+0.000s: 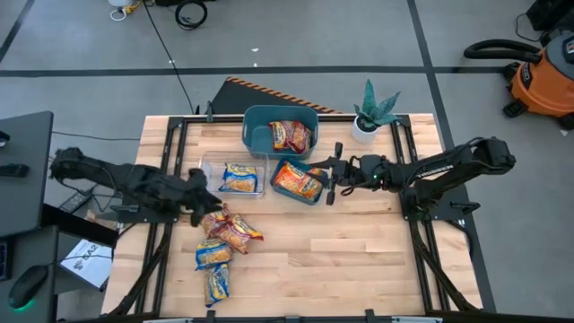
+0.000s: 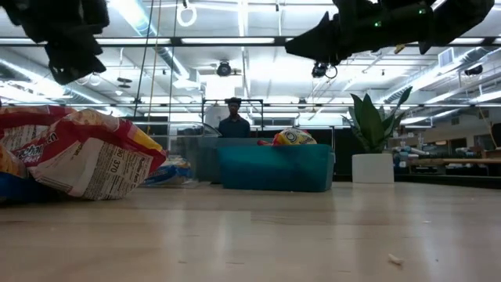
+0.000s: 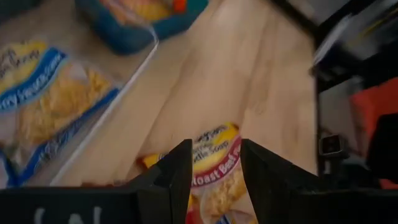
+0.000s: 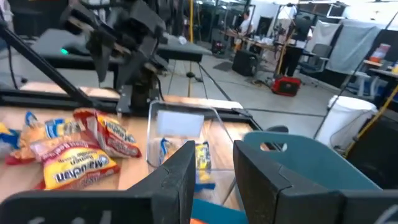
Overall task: Sort Maruchan noodles
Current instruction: Put the red noodle pack into the green bin
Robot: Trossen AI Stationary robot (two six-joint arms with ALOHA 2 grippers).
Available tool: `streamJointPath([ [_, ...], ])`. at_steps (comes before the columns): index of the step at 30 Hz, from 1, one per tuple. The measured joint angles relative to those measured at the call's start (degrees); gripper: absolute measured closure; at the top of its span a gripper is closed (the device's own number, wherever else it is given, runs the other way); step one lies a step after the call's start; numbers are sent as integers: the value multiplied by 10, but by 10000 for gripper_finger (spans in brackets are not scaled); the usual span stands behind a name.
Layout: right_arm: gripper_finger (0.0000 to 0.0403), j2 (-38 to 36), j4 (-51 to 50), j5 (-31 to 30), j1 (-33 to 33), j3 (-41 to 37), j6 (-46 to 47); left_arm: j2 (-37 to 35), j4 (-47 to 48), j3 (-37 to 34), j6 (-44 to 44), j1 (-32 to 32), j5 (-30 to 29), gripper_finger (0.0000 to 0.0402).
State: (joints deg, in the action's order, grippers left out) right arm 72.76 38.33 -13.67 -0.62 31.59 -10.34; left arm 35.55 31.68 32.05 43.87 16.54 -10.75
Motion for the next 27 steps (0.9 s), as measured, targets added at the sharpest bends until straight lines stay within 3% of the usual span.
streamJointPath([
  [7,289,49,-2,-76,-45,0,-13,183,175,140,125,42,-11,260],
  [11,289,58,19,-140,-66,0,-46,276,260,219,161,63,0,260],
  [14,289,58,30,-152,-71,0,-62,335,302,261,183,75,13,260],
  [20,289,58,35,-152,-68,0,-78,416,309,289,201,93,59,260],
  [27,289,58,37,-150,-58,0,-77,470,357,289,185,100,59,260],
])
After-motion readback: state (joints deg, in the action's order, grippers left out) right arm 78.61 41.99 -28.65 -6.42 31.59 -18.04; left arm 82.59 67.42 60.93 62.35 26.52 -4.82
